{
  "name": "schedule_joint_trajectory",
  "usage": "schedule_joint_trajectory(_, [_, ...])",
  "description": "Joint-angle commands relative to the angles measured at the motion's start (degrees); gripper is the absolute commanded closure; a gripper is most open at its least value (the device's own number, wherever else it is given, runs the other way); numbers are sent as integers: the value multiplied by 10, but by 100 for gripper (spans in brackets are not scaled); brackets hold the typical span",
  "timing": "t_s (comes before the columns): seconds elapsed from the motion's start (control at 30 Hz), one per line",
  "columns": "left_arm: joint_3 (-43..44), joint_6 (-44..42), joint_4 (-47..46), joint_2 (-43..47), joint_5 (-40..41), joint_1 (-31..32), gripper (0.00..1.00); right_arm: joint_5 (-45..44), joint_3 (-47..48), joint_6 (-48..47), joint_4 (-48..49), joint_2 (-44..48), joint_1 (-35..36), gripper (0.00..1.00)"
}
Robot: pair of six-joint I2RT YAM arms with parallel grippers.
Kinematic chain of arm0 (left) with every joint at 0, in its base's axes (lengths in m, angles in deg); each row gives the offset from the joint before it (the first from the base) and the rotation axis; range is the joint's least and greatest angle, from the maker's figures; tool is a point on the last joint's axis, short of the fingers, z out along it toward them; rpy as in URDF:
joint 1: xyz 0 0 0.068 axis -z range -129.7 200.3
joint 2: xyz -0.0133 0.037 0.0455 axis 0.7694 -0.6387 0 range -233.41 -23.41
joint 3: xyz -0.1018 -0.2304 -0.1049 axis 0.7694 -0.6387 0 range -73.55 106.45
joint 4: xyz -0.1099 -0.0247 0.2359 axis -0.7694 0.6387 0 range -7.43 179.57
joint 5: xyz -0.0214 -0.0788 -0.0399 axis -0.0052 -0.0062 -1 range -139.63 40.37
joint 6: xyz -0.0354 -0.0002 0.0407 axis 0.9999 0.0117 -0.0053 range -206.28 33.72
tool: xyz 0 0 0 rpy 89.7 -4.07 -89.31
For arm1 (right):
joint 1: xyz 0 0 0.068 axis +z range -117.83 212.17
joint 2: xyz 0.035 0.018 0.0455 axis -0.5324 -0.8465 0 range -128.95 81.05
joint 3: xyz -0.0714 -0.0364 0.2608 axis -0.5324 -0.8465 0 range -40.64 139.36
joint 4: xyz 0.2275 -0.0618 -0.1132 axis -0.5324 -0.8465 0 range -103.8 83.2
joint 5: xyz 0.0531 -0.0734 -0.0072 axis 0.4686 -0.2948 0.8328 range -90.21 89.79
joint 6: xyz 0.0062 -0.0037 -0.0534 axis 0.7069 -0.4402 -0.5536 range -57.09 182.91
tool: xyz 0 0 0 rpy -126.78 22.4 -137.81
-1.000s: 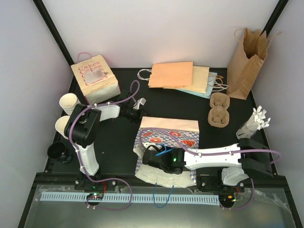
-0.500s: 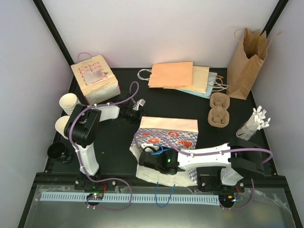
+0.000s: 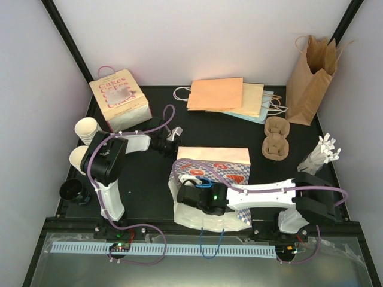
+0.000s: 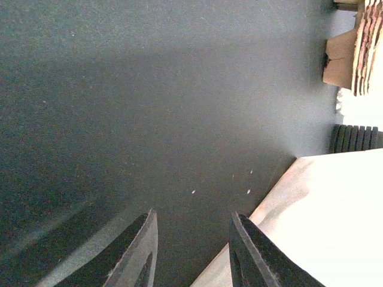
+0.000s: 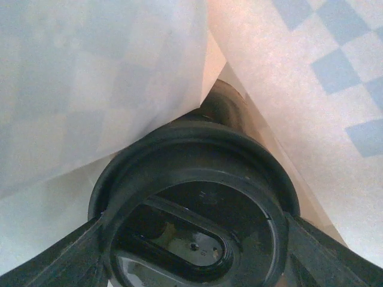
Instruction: Pack the takeout coffee
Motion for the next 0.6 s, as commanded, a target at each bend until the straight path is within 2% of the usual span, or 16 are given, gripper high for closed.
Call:
schedule_joint_trajectory(0.0, [-7,-7,13,25,-3,0,64,73,11,9,-37,14,-29,37])
schedule_joint_trajectory(0.13, [-23,-7,11,43,4,-16,61,95,20,9,-51,14,-43,37])
schedule_joint_trajectory(0.57, [-96,-18,50,179,59,-62,38,204,94,5,-109,-6,-132,37])
